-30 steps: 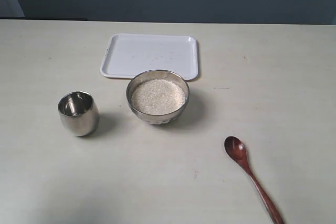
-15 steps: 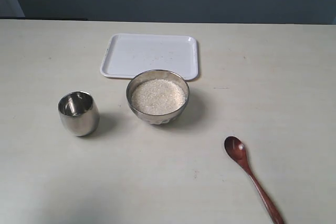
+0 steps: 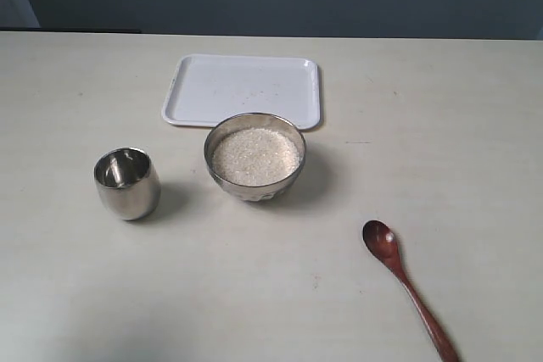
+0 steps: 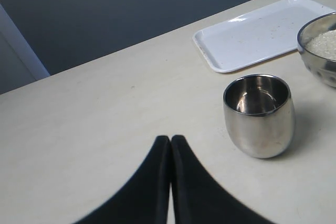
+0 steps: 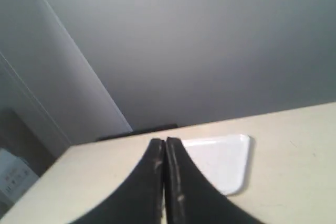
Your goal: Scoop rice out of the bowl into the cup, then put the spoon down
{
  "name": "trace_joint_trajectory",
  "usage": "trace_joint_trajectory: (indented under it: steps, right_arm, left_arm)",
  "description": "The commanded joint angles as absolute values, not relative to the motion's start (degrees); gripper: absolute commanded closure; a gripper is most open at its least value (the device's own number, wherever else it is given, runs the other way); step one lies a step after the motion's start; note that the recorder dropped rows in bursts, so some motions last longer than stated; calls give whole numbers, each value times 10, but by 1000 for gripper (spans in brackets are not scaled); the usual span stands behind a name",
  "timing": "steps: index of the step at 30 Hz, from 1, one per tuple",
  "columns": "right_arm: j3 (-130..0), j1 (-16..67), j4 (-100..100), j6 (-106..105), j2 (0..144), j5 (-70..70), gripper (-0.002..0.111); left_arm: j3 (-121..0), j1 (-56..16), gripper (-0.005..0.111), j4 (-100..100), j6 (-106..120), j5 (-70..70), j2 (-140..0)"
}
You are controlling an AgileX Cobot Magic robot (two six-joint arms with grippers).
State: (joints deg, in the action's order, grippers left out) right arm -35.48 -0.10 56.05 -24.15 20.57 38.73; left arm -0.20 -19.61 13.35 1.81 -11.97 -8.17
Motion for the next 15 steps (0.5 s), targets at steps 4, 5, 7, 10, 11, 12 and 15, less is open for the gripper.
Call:
trace_joint_trajectory:
  steps: [4,5,7,10,11,12,15]
  right_arm:
    - [-490,1,147,31,433,700,109]
    - [-491,3,139,30,447,700,109]
    - [-491,18,162,0,465,700,109]
    - [-489,53,198,-44,521,700,109]
    - [-488,64,198,-44,543,700,109]
    - [-488,72,195,-43,557,700,109]
    - [-488,113,189,-52,640,700,109]
  left_arm:
    - [0,-202,106,131,16,-116,-78]
    - [0,-202,106,131,16,-116,-78]
    - [0,-202,106,131,16,-116,-78]
    - [0,-202,106,131,16,-116,-78]
    - [0,-202,106,131,16,-116,-78]
    - [0,-202,106,131,16,-116,-78]
    - [0,-202,106,131,16,-116,-78]
